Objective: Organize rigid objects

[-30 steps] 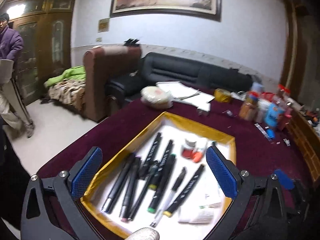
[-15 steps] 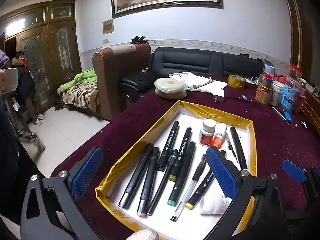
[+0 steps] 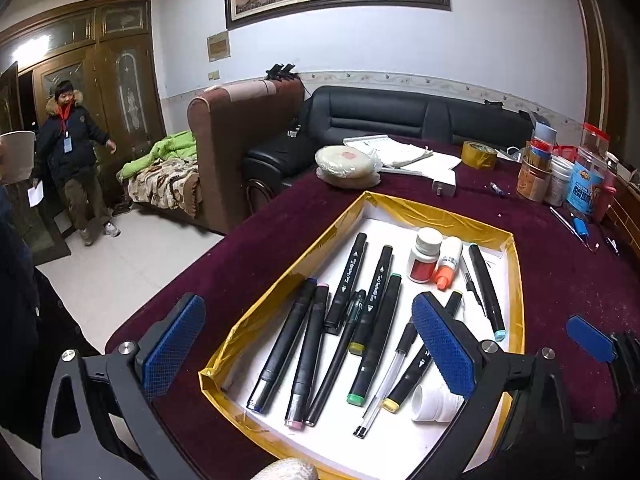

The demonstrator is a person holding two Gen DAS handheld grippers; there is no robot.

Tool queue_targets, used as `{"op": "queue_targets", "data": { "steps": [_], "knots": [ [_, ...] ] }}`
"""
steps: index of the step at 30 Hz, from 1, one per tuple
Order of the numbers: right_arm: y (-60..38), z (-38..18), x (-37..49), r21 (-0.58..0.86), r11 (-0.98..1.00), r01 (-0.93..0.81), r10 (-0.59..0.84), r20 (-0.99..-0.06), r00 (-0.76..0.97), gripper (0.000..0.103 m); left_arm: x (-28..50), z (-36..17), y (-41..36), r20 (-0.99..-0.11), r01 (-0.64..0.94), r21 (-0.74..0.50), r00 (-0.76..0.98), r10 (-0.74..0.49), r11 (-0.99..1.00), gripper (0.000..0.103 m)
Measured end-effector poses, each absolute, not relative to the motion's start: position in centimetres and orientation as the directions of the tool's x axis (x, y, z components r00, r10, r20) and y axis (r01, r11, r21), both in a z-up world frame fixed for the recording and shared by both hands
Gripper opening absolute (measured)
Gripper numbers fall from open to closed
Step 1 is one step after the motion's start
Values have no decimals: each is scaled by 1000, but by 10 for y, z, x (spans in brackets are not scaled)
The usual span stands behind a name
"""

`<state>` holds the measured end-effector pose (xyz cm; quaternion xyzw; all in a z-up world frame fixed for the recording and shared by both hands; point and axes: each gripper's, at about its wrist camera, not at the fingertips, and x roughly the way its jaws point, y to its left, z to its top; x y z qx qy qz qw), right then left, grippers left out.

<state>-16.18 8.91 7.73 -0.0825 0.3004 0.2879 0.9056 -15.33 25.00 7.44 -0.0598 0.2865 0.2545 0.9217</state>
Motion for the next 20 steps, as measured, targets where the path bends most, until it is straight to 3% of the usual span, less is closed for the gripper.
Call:
{"op": "queue_targets", "data": {
  "steps": [20],
  "knots": [
    [86,76,-159,35,824,-565,469,-600,648,78,-150,68,253,-607,-487,18,689,397,873,103]
  ]
}}
